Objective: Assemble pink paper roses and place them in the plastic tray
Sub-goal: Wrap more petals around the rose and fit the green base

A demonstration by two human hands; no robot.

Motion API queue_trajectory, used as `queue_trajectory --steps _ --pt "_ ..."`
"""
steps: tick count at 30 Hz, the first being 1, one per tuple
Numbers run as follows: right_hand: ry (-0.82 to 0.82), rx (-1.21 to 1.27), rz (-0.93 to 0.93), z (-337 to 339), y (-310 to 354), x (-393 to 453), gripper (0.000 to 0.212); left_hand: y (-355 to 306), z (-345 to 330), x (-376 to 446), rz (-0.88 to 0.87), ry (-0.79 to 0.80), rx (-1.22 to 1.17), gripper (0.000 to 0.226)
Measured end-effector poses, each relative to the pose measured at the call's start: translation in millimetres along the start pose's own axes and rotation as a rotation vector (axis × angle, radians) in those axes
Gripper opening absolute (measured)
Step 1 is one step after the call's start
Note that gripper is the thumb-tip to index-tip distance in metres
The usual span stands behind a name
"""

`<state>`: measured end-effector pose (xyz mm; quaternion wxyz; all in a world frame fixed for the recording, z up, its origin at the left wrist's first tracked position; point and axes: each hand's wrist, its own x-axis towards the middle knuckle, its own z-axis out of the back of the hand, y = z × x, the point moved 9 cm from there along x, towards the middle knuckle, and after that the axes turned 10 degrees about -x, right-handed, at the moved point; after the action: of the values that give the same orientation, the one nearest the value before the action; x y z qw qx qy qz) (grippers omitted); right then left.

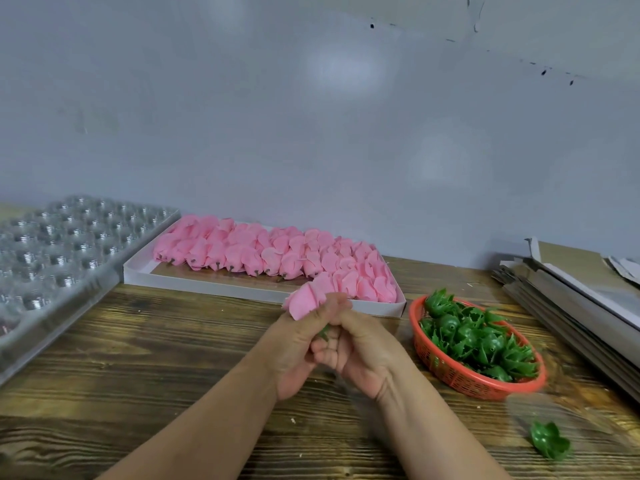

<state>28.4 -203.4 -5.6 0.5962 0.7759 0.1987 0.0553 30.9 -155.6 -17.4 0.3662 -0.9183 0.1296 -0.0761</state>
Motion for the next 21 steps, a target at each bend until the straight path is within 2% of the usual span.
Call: queue_trajectory --steps 3,5,6,8,10,12,16,21 --pt "0.009 0.031 -0.013 -0.6 -5.7 2.5 0.016 -2.8 6.6 1.2 -0.016 -0.073 0.009 0.044" --pt "-0.003 -0.017 0.057 -0.2 -3.6 5.4 0.011 -6.9 14.0 2.4 -0.03 -0.146 -0.071 0.035" --pt "-0.035 -0.109 0.128 1.1 0.5 5.6 0.01 -9.5 16.3 2.9 -0.041 -0.177 -0.12 0.036" --pt "-0.175 -0.45 0.326 5.9 14.4 1.5 0.016 -11.0 17.3 3.3 -0.05 -0.204 -0.199 0.041" --pt "-0.311 -0.856 0.507 0.9 25.5 -6.2 0.018 -8.1 16.7 2.1 -0.053 -0.23 -0.252 0.034" --pt "-0.379 -1.104 0.632 -7.6 28.8 -12.7 0.02 -3.8 15.6 0.9 -0.04 -0.255 -0.274 0.027" --pt "-0.449 -1.096 0.754 -9.0 35.3 -21.4 0.017 -1.6 13.2 0.0 -0.003 -0.251 -0.273 0.028" --pt "-0.4 -0.892 0.667 -3.5 34.1 -16.8 0.021 -4.4 4.2 -1.1 0.014 -0.169 -0.251 0.032"
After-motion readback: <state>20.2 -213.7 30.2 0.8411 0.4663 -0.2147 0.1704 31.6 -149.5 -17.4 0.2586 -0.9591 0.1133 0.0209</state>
